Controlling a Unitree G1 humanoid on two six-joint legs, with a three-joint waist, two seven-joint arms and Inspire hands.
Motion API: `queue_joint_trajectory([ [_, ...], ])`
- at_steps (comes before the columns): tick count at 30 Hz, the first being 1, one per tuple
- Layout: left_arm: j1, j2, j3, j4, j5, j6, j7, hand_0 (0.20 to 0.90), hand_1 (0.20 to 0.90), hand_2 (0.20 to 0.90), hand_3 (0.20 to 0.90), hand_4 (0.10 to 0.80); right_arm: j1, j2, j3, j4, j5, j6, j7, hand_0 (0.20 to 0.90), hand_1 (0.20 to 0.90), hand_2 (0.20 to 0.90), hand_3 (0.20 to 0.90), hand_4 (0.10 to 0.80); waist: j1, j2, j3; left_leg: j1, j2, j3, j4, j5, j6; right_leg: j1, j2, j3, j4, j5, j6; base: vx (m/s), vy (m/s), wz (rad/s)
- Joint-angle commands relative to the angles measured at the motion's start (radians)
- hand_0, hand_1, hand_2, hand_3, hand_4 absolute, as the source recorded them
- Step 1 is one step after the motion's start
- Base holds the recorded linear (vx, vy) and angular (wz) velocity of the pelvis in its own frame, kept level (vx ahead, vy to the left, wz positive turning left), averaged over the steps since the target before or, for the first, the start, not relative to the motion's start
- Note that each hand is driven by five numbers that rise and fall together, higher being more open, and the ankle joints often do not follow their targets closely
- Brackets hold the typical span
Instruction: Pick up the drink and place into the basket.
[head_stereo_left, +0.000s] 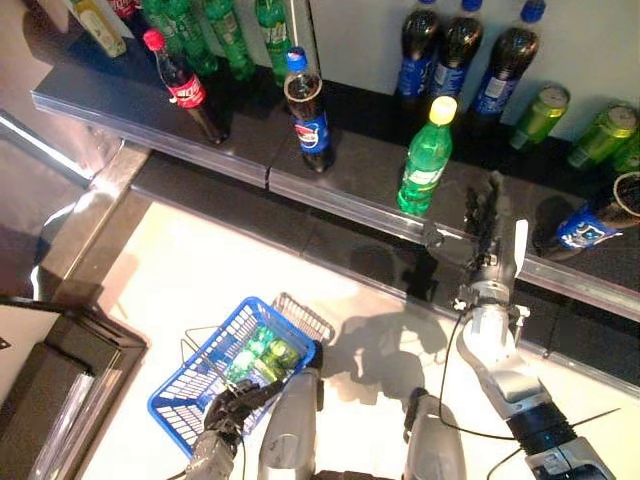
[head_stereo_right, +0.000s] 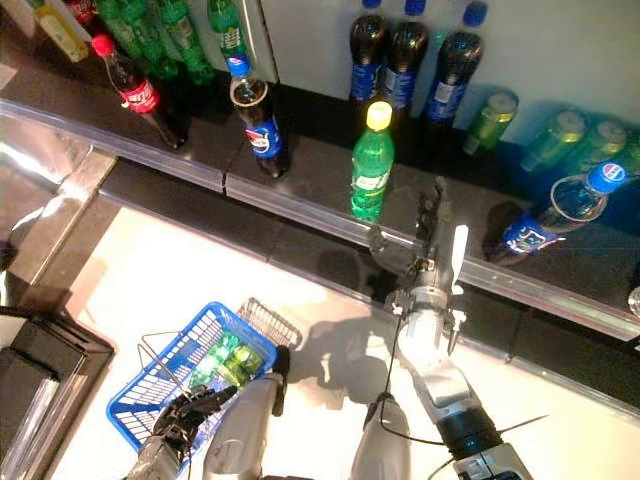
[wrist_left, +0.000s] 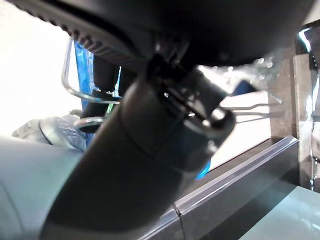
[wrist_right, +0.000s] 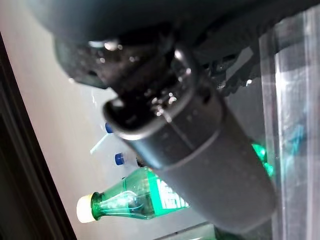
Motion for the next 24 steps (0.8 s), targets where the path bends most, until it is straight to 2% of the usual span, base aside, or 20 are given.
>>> queue_joint_trajectory([
  [1, 0.094, 0.018, -0.070, -0.055, 0.024, -0.056, -0.047, 0.300, 0.300, 0.300, 0.200, 0.100, -0.116, 0.026, -0.060, -0.077, -0.079, -0.079, -0.079, 0.900, 0.900, 0.900, 0.900, 0.800, 0.013, -0.034, 0.006, -0.038, 0.008, -0.063, 0.068, 0.029, -0.020, 0.011, -0.007, 0.003, -0.098, 0.149, -0.055, -0.036, -0.031, 0.00],
  [18, 0.037, 0.049, -0.095, -0.113, -0.007, -0.047, -0.033, 0.300, 0.300, 0.300, 0.200, 0.100, -0.259, 0.039, -0.045, -0.081, -0.019, -0.010, -0.037, 0.900, 0.900, 0.900, 0.900, 0.800, 0.045, -0.058, 0.022, -0.139, -0.002, -0.081, 0.079, -0.011, 0.007, -0.064, 0.005, -0.008, -0.142, 0.188, -0.046, 0.006, -0.016, 0.02],
  [24, 0.014, 0.050, -0.109, -0.124, -0.005, -0.037, -0.020, 0.300, 0.300, 0.300, 0.200, 0.100, -0.343, 0.038, -0.048, -0.065, -0.027, -0.006, -0.063, 0.900, 0.900, 0.900, 0.900, 0.800, 0.062, -0.059, 0.022, -0.175, -0.009, -0.085, 0.070, -0.021, 0.017, -0.099, 0.003, -0.013, -0.154, 0.199, -0.041, 0.007, -0.005, 0.05],
])
